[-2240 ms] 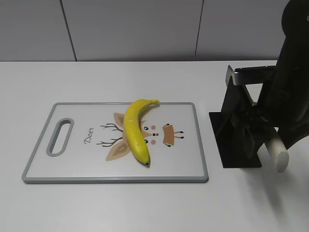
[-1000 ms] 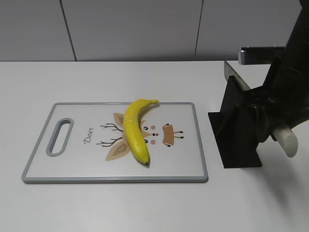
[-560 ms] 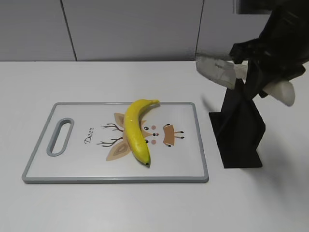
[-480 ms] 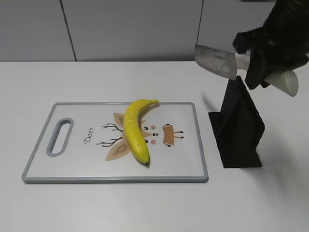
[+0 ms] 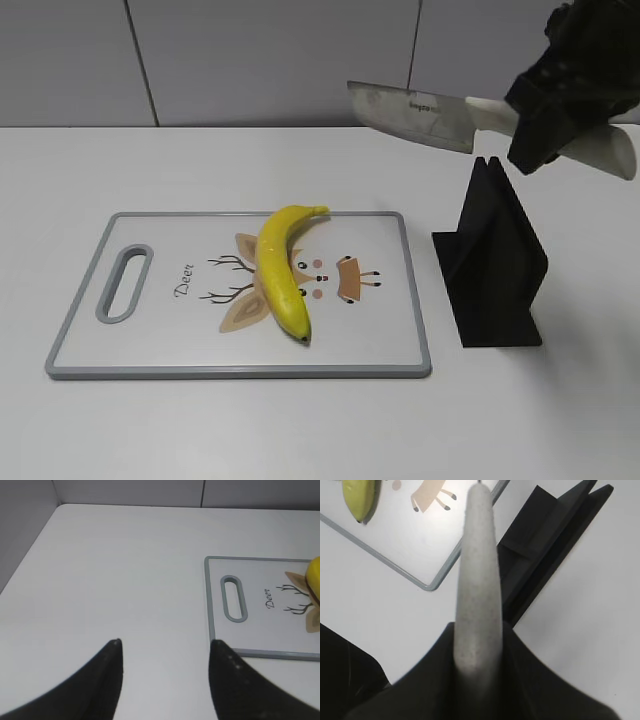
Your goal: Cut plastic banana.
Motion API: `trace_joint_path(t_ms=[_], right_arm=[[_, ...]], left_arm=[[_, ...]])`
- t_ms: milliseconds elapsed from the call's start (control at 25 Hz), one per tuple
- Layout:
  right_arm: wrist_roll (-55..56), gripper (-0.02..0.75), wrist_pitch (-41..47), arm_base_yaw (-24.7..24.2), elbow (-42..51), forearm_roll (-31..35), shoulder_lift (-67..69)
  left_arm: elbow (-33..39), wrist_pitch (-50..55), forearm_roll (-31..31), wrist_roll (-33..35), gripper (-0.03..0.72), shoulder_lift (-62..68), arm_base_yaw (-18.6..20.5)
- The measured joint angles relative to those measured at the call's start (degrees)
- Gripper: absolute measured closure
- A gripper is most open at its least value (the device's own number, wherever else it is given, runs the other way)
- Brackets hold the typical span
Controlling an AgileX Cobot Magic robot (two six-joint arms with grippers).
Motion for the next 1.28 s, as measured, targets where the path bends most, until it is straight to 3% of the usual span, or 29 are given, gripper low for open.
trace_joint_path(t_ms=[360, 600, 920, 1280], right_arm=[[-11.35, 0.559, -2.18, 0.00, 3.84, 5.50, -3.84], [-22.19, 0.559, -3.90, 0.00, 4.90, 8.61, -4.52], [-32.90, 0.559, -5.38, 0.00, 4.90, 12.86, -2.75], [-50.99, 0.559, -5.71, 0.00, 4.90, 14.81, 1.32]], left_arm=[[-5.42, -7.45, -5.65, 10.60, 0.152, 17.84, -0.62], [-11.02, -10.90, -11.45, 23.61, 0.152, 32.20, -4.53], [-25.88, -8.79, -18.83, 42.37, 0.152, 53.93, -7.80], [-41.13, -1.75, -22.79, 56.28, 0.152, 75.36, -9.08]])
